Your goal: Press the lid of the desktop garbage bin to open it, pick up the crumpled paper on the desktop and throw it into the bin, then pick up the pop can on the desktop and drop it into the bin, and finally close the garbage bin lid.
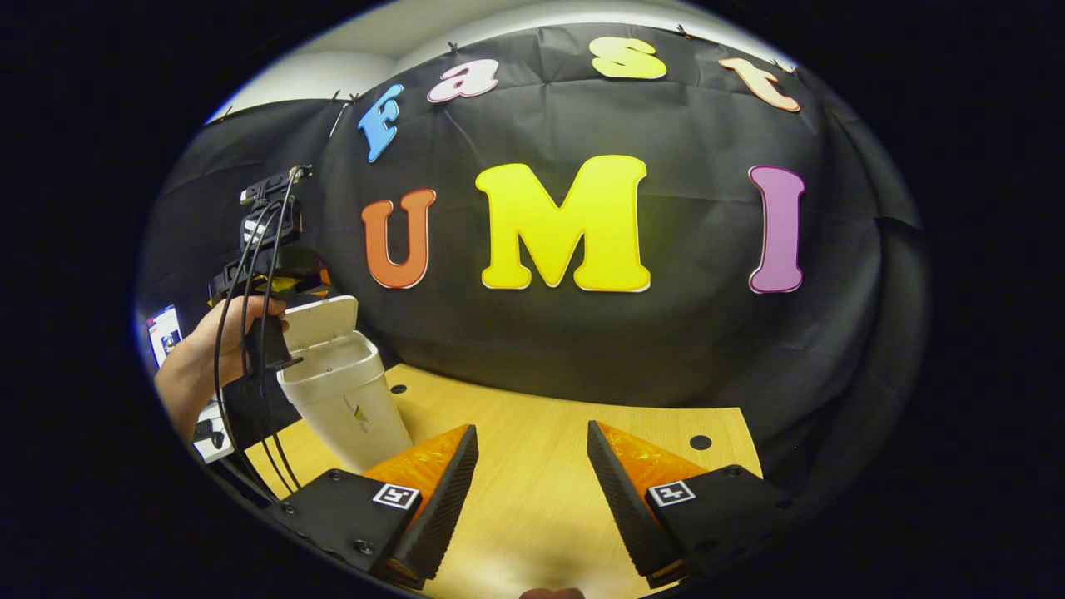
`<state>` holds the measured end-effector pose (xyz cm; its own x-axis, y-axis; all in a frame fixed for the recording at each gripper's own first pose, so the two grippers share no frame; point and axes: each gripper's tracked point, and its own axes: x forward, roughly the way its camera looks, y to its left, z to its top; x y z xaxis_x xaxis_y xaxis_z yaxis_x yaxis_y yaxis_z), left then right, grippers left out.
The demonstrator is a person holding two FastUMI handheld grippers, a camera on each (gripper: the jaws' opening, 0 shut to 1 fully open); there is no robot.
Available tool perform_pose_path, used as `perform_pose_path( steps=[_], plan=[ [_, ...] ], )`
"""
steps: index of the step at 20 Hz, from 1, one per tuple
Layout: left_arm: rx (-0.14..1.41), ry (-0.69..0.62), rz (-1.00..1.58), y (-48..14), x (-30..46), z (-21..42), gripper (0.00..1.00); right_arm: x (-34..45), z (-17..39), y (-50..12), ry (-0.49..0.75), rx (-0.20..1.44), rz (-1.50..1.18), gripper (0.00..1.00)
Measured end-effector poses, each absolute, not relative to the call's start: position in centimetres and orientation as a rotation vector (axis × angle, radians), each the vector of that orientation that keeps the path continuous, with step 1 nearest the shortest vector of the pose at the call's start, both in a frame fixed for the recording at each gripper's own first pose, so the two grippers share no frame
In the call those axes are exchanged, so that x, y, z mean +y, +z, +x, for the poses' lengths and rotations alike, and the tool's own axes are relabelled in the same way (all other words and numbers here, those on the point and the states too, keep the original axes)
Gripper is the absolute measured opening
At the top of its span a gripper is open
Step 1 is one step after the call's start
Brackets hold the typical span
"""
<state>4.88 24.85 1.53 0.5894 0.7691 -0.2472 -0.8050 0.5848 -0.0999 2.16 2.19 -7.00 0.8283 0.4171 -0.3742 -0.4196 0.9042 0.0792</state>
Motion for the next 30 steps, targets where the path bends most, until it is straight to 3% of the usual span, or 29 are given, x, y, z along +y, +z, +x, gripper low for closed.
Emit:
perform_pose_path(
  steps=[14, 30],
  plan=[
    [0.319, 0.910, -0.204, -7.7, 23.7, 4.4, 0.88, 2.6, 0.9, -9.5, 0.466, 0.453, -0.056, 0.84],
    [0.296, 0.865, -0.098, -9.5, 23.3, 4.6, 0.88, 4.7, -1.0, -10.7, 0.554, 0.459, 0.019, 0.85]
  ],
)
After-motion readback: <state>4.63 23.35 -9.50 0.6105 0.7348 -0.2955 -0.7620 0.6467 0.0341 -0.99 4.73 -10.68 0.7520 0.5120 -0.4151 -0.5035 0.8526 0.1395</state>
